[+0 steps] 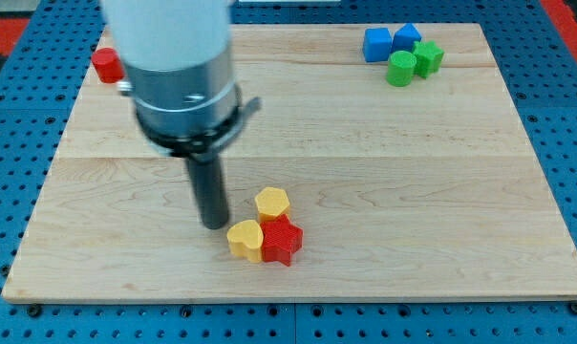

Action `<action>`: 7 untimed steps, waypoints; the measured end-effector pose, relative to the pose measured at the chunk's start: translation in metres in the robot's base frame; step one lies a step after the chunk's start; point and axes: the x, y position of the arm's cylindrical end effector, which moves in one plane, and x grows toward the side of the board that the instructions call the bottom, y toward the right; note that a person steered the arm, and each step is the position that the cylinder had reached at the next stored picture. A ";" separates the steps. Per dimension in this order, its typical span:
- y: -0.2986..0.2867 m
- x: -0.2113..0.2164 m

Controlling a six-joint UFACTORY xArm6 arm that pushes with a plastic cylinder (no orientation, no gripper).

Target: Move the red circle closer to the yellow heart

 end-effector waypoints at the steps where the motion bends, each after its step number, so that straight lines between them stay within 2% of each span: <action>1: -0.069 -0.043; 2: -0.141 -0.086; 3: -0.191 -0.154; 4: -0.200 -0.189; 5: -0.199 -0.248; 6: -0.162 -0.274; 7: -0.077 -0.244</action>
